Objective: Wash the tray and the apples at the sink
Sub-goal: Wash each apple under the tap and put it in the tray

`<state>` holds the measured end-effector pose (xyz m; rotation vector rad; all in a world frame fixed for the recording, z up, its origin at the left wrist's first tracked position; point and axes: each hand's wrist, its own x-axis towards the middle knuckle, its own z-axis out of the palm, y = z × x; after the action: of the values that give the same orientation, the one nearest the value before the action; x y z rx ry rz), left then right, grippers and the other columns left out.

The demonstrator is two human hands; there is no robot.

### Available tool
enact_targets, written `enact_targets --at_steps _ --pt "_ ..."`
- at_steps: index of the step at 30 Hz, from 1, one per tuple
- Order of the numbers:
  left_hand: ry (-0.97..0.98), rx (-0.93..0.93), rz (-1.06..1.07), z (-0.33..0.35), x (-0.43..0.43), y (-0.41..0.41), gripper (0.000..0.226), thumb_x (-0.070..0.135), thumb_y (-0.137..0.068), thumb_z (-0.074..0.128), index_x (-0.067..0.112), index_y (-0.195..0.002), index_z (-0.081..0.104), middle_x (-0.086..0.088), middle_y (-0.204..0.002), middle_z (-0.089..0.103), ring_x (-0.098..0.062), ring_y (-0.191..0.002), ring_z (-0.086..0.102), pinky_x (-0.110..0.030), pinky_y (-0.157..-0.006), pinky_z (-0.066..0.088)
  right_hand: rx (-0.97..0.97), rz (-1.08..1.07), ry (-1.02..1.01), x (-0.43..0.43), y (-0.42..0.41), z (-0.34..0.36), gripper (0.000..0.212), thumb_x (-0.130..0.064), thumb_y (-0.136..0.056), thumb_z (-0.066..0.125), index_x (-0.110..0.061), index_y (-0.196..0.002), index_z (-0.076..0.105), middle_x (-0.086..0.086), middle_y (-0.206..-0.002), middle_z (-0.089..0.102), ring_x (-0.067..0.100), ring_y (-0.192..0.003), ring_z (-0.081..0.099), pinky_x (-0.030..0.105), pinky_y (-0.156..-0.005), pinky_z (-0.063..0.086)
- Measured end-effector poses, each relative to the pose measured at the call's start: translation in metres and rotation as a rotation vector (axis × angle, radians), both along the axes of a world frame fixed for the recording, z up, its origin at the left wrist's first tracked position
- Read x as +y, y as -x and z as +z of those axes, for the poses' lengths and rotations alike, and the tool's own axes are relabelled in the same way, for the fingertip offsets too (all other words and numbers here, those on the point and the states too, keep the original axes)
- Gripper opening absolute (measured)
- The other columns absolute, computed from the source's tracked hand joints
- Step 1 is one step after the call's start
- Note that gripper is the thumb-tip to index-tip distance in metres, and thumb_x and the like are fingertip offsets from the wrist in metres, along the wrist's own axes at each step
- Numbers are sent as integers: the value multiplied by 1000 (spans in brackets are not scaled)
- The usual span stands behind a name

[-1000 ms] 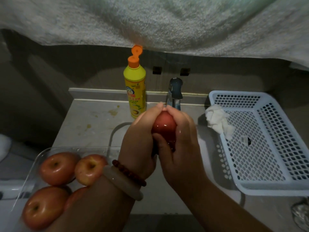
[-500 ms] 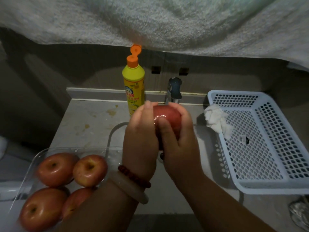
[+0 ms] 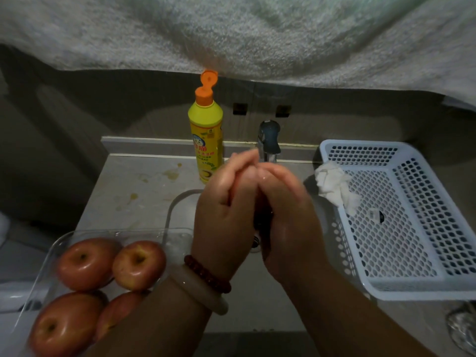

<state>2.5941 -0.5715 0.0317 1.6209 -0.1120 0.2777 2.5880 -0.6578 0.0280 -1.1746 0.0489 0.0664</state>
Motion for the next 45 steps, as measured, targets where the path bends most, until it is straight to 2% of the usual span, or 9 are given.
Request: enact_targets --at_steps 5,12,18,23,31,36,40,42,45 --pt "464 382 -382 0 11 3 48 57 -89 48 20 -119 59 8 -93 69 -1 -83 63 -16 -74 53 -757 -280 811 -2 4 -11 25 -28 -84 62 -19 -107 58 -3 -124 55 9 -118 51 33 -97 46" --pt "-317 -173 53 -5 -3 12 31 43 -88 51 40 -119 47 20 -113 54 6 -101 56 -11 -80 50 306 -56 -209 0 0 3 31 -46 -80 69 -30 -107 68 4 -109 71 26 -100 69 51 -86 56" --pt "-34 -39 71 -11 1 3 23 29 -93 55 19 -113 63 -3 -101 70 -8 -90 63 -33 -89 54 -117 -80 462 9 14 4 46 -58 -86 57 -39 -127 49 -22 -117 58 0 -101 62 28 -79 58" --pt "53 60 -37 3 10 3 28 28 -88 63 6 -106 64 -2 -91 68 -31 -87 67 -15 -69 51 -482 -208 770 14 19 -13 38 -34 -99 39 -24 -135 42 8 -134 47 -7 -116 47 7 -89 42" --pt "-107 31 -25 -9 -3 22 49 60 -74 56 60 -121 39 28 -127 43 6 -109 53 -23 -82 56 208 -191 259 1 -7 9 22 -48 -94 44 -37 -90 63 0 -111 61 25 -105 61 48 -84 56" --pt "-213 -100 110 -11 2 12 37 33 -90 59 23 -124 56 -3 -114 66 -10 -100 63 -5 -80 47 -385 -240 742 11 9 2 27 -41 -98 39 -30 -112 59 -14 -104 63 -4 -97 58 11 -78 48" --pt "-452 -127 98 -25 13 11 53 44 -90 52 6 -126 46 -13 -114 62 -10 -100 54 -29 -91 46 -751 -195 1023 7 14 -27 39 -34 -100 39 -9 -128 50 9 -131 55 16 -125 49 33 -105 40" --pt "-353 -201 204 -26 11 12 31 32 -91 49 11 -113 56 -9 -102 69 -9 -95 56 -25 -81 48 -667 -191 936 7 16 -25 41 -40 -100 40 -15 -131 50 4 -132 56 13 -125 51 30 -103 43" --pt "-185 -224 213 -9 3 18 20 24 -94 47 25 -106 62 16 -102 65 7 -100 59 -16 -85 48 -69 -100 218 10 12 -7 39 -51 -87 55 -27 -118 62 -4 -115 66 9 -108 63 24 -83 54"
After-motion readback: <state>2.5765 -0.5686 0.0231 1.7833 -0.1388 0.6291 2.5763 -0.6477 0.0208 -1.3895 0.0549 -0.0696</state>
